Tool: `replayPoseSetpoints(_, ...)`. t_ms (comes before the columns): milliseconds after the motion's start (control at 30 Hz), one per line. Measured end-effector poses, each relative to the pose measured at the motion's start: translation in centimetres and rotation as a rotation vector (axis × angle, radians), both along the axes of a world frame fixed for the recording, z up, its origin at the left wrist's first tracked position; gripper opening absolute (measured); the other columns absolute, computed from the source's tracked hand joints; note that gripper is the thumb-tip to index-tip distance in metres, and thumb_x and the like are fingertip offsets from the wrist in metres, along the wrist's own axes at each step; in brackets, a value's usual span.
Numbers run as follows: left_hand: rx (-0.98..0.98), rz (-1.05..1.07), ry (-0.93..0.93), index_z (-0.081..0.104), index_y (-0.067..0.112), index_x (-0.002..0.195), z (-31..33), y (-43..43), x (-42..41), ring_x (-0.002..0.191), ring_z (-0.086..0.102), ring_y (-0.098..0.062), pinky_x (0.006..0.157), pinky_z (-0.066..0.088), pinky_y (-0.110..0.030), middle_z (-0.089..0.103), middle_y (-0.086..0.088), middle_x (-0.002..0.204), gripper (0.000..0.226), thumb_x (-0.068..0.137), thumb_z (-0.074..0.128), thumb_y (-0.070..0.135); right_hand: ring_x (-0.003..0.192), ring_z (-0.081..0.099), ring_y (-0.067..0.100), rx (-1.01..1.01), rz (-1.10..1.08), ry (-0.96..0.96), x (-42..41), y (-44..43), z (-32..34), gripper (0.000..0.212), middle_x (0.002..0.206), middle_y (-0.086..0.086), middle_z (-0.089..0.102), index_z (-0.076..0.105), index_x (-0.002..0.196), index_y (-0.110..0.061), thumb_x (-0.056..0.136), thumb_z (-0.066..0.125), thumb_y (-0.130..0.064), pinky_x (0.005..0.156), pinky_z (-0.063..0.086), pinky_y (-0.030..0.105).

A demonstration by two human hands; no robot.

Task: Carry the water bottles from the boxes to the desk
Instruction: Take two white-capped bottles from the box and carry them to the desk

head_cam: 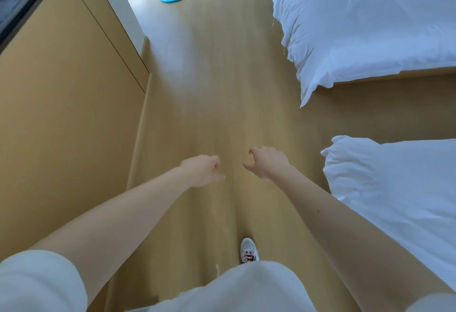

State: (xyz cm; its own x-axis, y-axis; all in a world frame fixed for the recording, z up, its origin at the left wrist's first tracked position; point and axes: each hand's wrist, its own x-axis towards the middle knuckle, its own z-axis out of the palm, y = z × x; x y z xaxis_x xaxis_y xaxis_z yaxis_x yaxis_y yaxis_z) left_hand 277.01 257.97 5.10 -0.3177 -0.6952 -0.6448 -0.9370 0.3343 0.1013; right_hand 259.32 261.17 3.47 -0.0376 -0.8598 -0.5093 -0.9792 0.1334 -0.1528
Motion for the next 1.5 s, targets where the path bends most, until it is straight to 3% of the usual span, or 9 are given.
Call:
replayPoseSetpoints(500,0.022,0.028,0.035,0.048,0.018,0.129,-1.8,-13.4,-4.8,0.113,0.053,-0.023,0.087,0.046,-0.035,0.055,-0.002,0.128,0.048,0.095,0.050,0.050,0.129,0.042,0.027,0.023,-0.011,-0.016,-4.7,-13.2,-1.3,0.054,0.141,0.007,0.048,0.039,0.143,-0.018,0.099,0.040,-0.050,0.099,0.040,0.041)
replayPoseSetpoints(1067,-0.020,-0.120,0.097,0.050,0.018,0.122,-2.1,-41.5,-4.5,0.108,0.054,-0.023,0.076,0.040,-0.031,0.055,-0.002,0.119,0.039,0.096,0.047,0.048,0.131,0.040,0.027,0.016,-0.030,0.107,-3.9,-40.1,1.0,0.055,0.143,0.008,0.044,0.036,0.145,-0.018,0.099,0.040,-0.049,0.103,0.039,0.041)
replayPoseSetpoints(1500,-0.001,-0.091,0.077,0.048,0.019,0.128,-3.0,-56.0,-7.0,0.112,0.053,-0.023,0.084,0.045,-0.034,0.054,-0.001,0.124,0.046,0.095,0.047,0.051,0.130,0.039,0.027,0.036,0.005,0.103,-6.8,-54.9,0.1,0.054,0.143,0.009,0.044,0.036,0.144,-0.018,0.100,0.039,-0.048,0.099,0.038,0.039)
